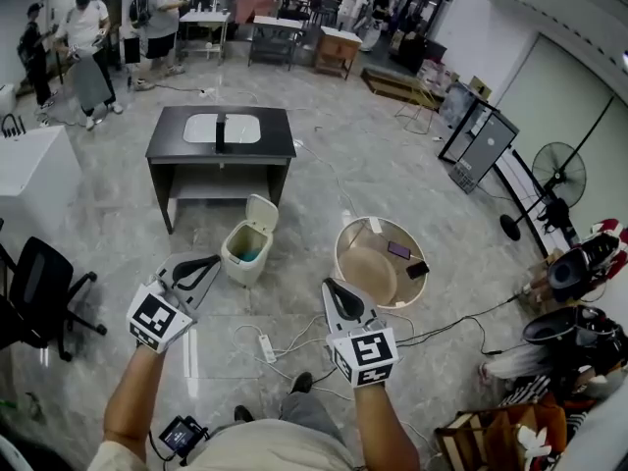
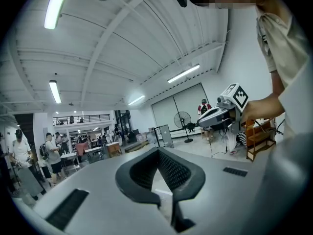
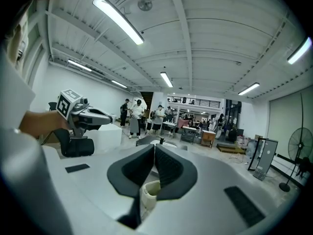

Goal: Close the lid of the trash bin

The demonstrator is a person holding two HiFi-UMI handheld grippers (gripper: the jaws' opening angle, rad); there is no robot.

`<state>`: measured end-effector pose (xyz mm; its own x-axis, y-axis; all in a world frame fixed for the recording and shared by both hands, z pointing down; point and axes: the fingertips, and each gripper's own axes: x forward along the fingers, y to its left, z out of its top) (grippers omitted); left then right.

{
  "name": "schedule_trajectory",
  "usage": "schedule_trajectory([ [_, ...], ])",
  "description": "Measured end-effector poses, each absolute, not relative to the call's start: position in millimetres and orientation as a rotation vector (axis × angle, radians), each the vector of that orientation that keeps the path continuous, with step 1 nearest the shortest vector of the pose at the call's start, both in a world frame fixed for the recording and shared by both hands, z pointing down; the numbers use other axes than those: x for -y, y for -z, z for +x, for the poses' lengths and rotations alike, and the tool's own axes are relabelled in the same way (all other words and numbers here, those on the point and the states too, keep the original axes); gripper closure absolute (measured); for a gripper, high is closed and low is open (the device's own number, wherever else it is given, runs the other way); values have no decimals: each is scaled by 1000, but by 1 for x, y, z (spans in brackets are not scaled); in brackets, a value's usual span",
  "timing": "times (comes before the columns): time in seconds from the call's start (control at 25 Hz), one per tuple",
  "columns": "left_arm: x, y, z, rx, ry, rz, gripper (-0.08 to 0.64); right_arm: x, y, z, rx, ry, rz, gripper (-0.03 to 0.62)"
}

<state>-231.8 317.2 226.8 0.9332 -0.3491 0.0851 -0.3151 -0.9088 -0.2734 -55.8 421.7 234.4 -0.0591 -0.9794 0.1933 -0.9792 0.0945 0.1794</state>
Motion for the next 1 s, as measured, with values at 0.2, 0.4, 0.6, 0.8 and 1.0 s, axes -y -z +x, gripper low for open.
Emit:
schedule_trajectory([
  [0.2, -293, -226, -229, -576, 265, -2809, 546, -385, -241, -33, 2166, -20, 1931, 566],
  [0.4, -262, -226, -212, -670, 325, -2786, 546, -341, -247, 2, 2223, -52, 1894, 566],
  [0.6, -230, -233, -180, -770, 317, -2790, 546, -304, -259, 46, 2243, -59, 1831, 566],
  [0.8, -207, -241, -138, -836, 322, -2810, 546, -277, -268, 88, 2265, -73, 1772, 566],
  [1.0, -195, -245, -91, -826, 350, -2800, 546, -259, -274, 122, 2307, -87, 1737, 566],
])
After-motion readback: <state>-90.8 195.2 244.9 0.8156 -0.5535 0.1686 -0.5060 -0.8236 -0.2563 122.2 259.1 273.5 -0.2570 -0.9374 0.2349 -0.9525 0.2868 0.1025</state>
